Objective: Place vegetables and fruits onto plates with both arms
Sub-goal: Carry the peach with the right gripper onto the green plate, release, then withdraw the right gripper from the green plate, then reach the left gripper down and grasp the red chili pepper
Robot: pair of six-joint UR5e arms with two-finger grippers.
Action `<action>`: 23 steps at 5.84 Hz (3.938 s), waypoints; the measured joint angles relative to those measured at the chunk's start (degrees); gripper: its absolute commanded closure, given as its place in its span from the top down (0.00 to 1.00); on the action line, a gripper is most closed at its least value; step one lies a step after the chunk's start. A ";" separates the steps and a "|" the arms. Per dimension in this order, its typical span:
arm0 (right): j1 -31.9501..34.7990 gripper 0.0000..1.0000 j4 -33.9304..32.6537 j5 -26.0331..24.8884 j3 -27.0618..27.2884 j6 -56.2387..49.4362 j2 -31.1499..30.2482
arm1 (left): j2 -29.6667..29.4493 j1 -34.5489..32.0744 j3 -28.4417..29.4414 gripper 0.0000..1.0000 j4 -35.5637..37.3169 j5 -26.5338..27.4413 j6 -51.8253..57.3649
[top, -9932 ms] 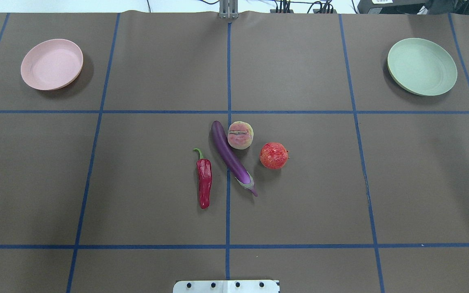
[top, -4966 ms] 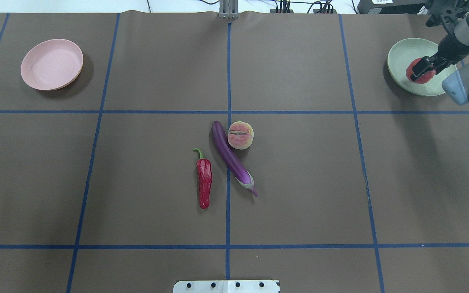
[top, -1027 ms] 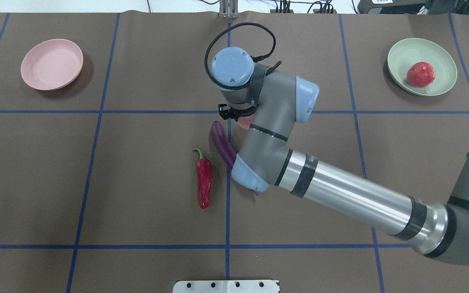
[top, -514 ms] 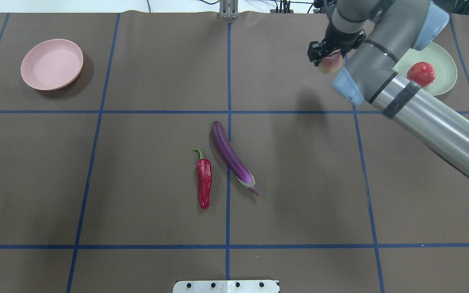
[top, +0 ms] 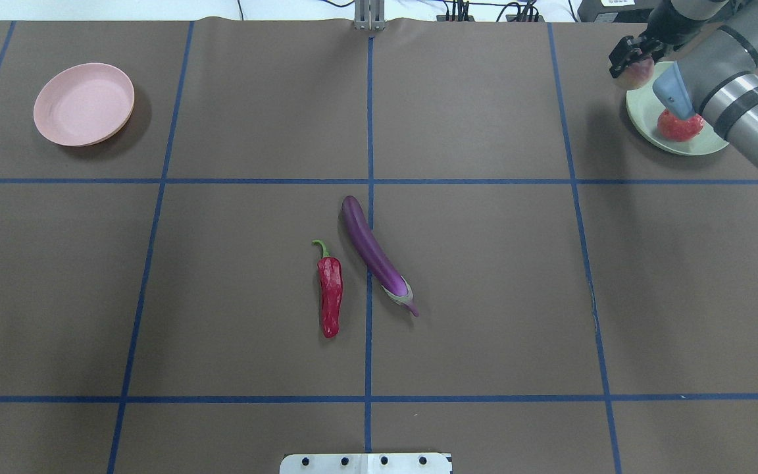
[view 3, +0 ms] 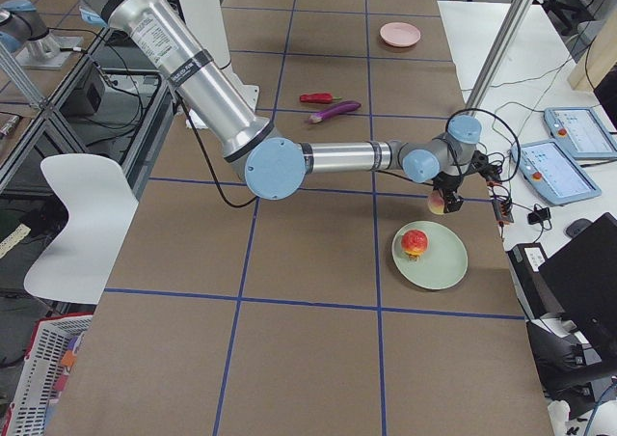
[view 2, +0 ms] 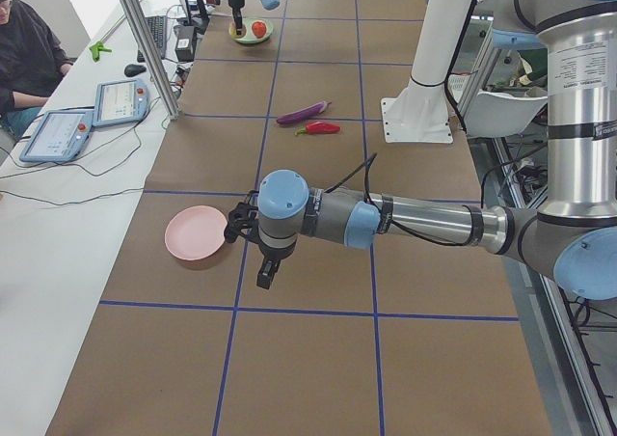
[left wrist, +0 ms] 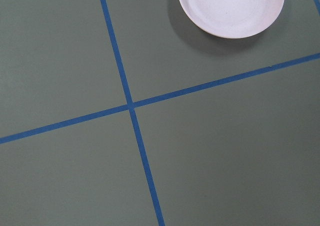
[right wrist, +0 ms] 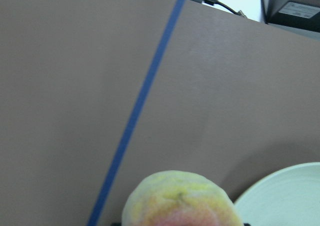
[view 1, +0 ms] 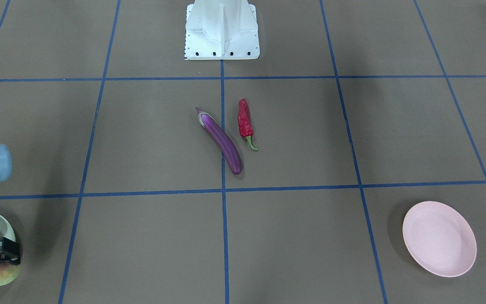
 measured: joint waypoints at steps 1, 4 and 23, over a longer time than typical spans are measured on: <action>0.99 0.80 2.04 -1.05 -3.79 -0.26 -0.19 | 0.27 -0.06 -0.62 1.00 0.02 0.00 0.00; 4.44 0.99 1.75 -1.86 -5.45 0.01 -1.48 | 0.54 -0.14 -1.98 1.00 0.11 0.03 -0.03; 19.80 0.99 -29.22 3.69 56.24 -10.29 -47.36 | -47.73 59.62 10.28 1.00 5.66 25.05 -71.66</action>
